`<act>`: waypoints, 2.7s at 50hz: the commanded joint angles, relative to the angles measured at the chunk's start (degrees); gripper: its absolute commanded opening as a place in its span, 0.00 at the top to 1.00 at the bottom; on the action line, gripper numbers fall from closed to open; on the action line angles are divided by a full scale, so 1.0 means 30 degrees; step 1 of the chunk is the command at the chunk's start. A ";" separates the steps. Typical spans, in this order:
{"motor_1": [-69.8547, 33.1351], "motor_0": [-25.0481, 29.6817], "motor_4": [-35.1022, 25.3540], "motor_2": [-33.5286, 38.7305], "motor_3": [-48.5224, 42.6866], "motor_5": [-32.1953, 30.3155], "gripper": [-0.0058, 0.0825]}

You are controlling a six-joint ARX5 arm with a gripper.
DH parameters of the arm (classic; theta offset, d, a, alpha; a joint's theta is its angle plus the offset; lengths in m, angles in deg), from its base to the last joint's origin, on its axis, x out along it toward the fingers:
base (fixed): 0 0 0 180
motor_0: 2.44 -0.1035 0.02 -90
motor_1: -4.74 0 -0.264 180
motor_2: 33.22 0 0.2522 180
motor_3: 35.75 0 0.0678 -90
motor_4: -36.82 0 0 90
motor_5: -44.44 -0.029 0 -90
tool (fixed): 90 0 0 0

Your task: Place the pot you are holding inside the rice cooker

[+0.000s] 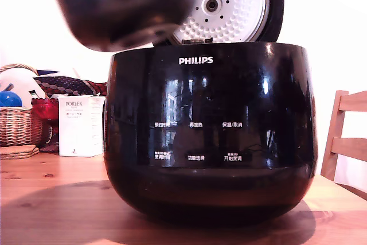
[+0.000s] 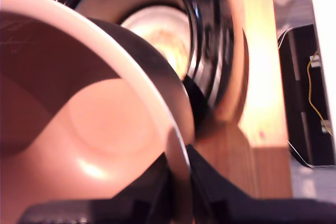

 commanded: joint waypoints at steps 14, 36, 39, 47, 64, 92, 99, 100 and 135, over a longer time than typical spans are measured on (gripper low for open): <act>-0.1887 0.0568 -0.0874 -0.2382 0.1013 -0.0663 0.96; -0.4131 0.1428 -0.1166 -0.3373 0.0801 -0.3665 0.96; -0.4313 0.1559 -0.0816 -0.3373 0.0809 -0.4532 0.96; -0.4801 0.1617 0.0124 -0.3373 0.0729 -0.5515 0.96; -0.5406 0.1508 0.1078 -0.3373 0.0350 -0.8648 0.96; -0.6390 0.0947 0.0896 -0.3373 -0.0211 -1.0411 0.96; -0.6528 0.0554 0.0342 -0.3373 -0.0481 -1.0397 0.96; -0.6535 0.0503 0.0262 -0.3373 -0.0554 -1.0397 0.96; -0.7541 0.0415 -0.0787 -0.3373 -0.0940 -1.0397 0.96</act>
